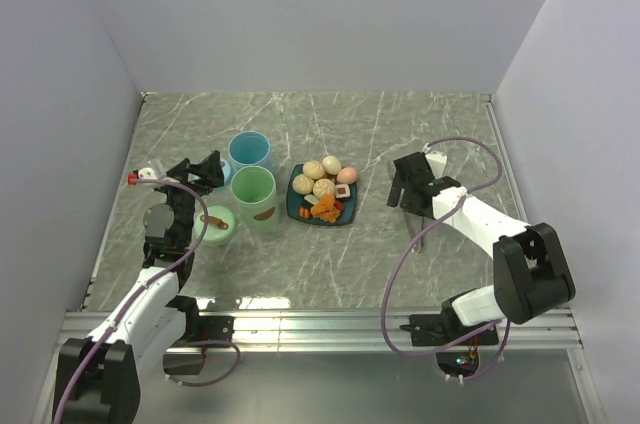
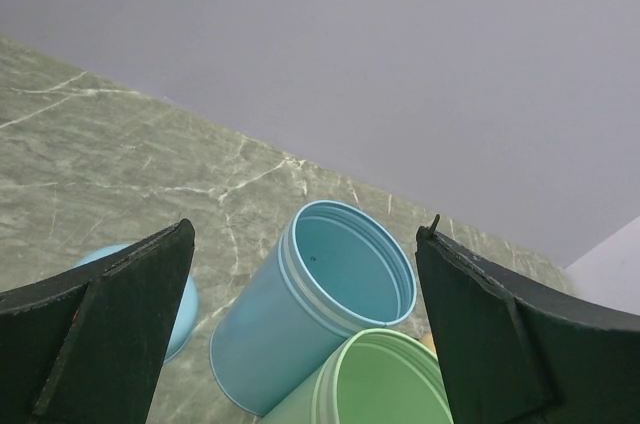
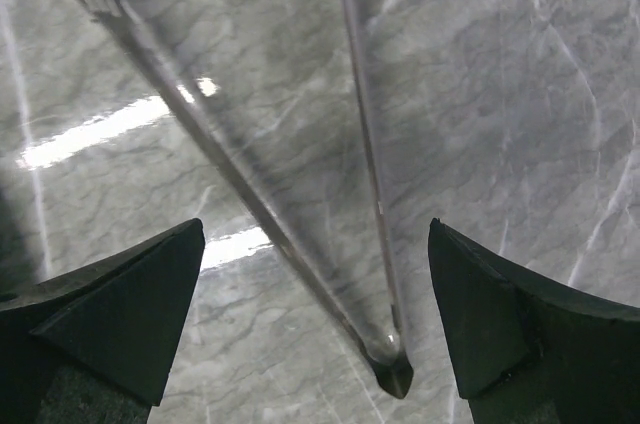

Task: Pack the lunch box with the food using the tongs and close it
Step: Grab the clamp with the right arm

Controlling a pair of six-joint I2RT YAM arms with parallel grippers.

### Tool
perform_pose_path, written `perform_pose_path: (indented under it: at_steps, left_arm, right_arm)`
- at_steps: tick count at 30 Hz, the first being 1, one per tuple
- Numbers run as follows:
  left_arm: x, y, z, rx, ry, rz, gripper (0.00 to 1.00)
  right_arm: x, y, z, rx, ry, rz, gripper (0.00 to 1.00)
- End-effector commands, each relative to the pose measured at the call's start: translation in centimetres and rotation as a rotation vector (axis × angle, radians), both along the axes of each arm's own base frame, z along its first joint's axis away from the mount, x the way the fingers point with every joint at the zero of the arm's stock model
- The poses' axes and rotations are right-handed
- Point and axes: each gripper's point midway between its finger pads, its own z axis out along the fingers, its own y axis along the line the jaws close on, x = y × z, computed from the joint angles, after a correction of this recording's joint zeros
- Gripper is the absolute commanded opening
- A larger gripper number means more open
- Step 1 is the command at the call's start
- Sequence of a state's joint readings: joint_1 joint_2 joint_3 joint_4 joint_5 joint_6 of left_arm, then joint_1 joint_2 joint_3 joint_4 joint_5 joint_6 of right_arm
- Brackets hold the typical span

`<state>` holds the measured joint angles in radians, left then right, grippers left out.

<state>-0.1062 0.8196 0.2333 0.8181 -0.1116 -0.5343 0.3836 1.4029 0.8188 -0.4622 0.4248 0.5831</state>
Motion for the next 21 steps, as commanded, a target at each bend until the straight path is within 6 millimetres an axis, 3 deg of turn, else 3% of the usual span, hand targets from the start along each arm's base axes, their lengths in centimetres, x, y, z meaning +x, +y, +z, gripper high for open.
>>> perform_pose_path:
  at_steps: [1, 9, 21]
  left_arm:
    - [-0.2, 0.1, 0.8, 0.014, -0.025, 0.008, 0.99]
    - [-0.2, 0.2, 0.9, 0.011, -0.029, 0.007, 0.99]
    - [-0.1, 0.3, 0.8, 0.009, -0.031, -0.007, 0.99]
  right_arm:
    - [-0.2, -0.1, -0.6, 0.023, 0.053, 0.016, 1.0]
    - [0.6, 0.2, -2.5, 0.042, 0.149, 0.058, 1.0]
    - [1.8, 2.5, -4.7, 0.103, 0.25, 0.148, 0.98]
